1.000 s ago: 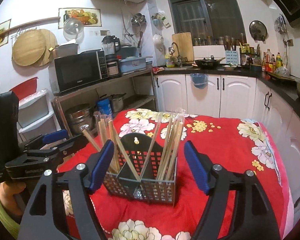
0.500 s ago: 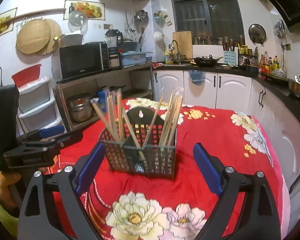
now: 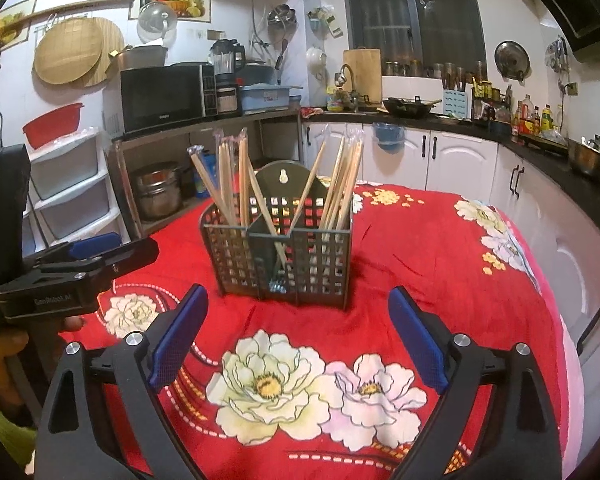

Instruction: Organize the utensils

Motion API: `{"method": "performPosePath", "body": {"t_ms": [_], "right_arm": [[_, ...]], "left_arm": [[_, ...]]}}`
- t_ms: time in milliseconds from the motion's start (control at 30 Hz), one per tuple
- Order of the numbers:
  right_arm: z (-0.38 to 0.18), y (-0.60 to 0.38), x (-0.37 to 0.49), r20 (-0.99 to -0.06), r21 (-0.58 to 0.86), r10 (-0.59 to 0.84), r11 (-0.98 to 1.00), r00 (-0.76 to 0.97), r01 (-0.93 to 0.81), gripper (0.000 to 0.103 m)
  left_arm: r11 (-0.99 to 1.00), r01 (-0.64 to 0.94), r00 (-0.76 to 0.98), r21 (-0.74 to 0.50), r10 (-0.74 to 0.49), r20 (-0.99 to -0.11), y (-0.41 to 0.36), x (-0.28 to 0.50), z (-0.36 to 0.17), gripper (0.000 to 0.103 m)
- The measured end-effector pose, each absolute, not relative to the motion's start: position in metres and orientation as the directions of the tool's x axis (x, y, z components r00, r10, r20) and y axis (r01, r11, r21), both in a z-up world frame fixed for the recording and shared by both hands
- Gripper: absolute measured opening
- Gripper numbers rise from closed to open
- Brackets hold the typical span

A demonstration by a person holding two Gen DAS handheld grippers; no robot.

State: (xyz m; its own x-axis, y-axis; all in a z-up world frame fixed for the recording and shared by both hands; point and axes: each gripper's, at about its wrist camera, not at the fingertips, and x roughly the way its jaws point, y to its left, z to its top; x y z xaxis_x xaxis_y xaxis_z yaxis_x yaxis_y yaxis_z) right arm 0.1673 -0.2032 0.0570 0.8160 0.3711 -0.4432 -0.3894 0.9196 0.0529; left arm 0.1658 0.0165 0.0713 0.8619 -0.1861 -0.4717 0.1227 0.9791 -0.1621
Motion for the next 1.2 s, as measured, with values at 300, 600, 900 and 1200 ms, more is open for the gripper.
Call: {"method": "performPosePath", "body": {"t_ms": [300,600,900,1200], "right_arm": [[0.037,-0.205,0.152,-0.397,0.026,0.341,0.932,0.852,-0.361,0.091],[0.024,-0.207,0.147,-0.316,0.019,0.313,0.946,0.896,-0.324,0.096],[0.010,-0.211,0.155,-0.318,0.046,0.299,0.953,0.900,-0.301,0.096],[0.008,-0.211,0.157,-0.332,0.055,0.298,0.953,0.895,-0.297,0.096]], "left_arm": [[0.983,0.105,0.882,-0.151,-0.162,-0.441,0.010,0.154,0.054,0.092],[0.987,0.093,0.903,-0.132,-0.139,-0.406,0.004,0.150,0.037,0.092],[0.988,0.082,0.904,-0.130,-0.129,-0.409,0.004,0.155,0.025,0.092],[0.987,0.073,0.902,-0.141,-0.125,-0.412,0.007,0.156,0.022,0.093]]}}
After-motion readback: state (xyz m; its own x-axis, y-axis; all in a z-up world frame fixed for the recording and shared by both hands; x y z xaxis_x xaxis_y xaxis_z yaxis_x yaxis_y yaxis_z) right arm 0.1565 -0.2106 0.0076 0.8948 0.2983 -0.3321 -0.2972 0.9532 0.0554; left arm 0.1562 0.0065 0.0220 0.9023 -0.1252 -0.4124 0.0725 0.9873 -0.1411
